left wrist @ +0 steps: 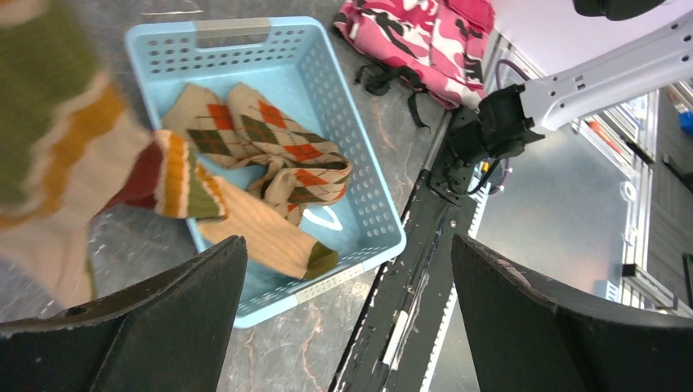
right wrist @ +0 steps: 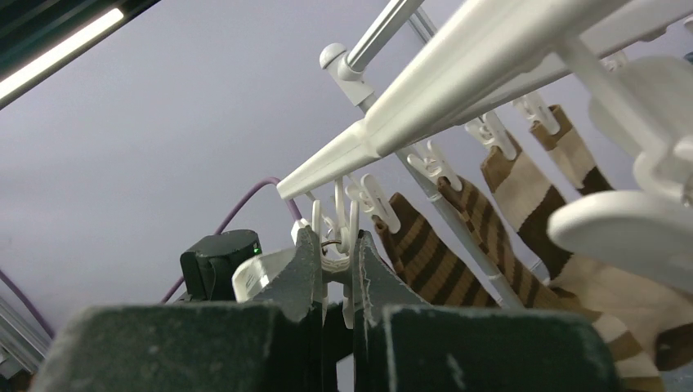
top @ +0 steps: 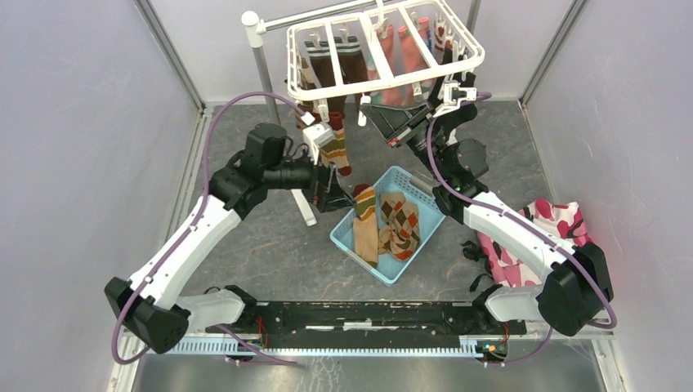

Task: Remove the socks clipped to the hanger
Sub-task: Place the sock in the bin, then adjust the sock in the bin.

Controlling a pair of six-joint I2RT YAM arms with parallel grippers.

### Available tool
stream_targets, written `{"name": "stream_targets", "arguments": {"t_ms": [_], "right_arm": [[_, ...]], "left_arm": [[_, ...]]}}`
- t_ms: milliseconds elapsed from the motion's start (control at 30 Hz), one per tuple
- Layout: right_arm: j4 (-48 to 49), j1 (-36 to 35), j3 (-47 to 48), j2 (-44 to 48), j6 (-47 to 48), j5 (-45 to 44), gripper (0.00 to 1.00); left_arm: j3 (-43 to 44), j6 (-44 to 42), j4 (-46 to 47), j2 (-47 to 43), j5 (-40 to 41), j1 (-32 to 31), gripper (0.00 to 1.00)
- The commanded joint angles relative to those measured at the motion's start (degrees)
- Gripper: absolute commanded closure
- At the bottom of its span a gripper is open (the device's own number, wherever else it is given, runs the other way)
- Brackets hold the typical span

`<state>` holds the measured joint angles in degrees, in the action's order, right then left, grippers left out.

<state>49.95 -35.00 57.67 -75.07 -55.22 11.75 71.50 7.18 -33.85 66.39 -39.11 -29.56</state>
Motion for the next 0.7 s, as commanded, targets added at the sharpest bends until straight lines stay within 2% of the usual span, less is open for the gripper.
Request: {"name": "stream_targets", "arguments": {"t_ms": [0, 100, 167, 333, 500, 667], "right_arm": [[0.87, 0.37, 1.62, 2.93, 0.45, 2.05, 1.00], [0.29, 0.47, 1.31, 3.67, 0.47, 2.46, 1.00], [0.07, 0.55, 1.22, 3.79, 0.25, 2.98, 1.00], [0.09, 0.86, 0.94, 4.30, -0.71, 4.38, 1.00], [0.40, 0.97, 1.51, 4.10, -1.70, 5.96, 1.00], [1.43, 0.89, 1.65, 3.15, -3.47, 7.35, 1.00]], "left_arm": [[-0.30, -3.20, -1.56, -4.06, 0.50, 7.91, 0.00], [-0.55, -4.20, -0.38, -5.12, -2.50, 14.22, 0.00], [-0.65, -4.47, 0.46, -4.94, -4.31, 15.90, 0.00], [-2.76, -3.12, 8.73, -3.74, -13.06, 16.03, 0.00], [-2.26, 5.79, 21.20, -0.13, -23.05, 15.79, 0.00], [-1.70, 7.74, 24.75, 1.80, -24.51, 13.47, 0.00]]}}
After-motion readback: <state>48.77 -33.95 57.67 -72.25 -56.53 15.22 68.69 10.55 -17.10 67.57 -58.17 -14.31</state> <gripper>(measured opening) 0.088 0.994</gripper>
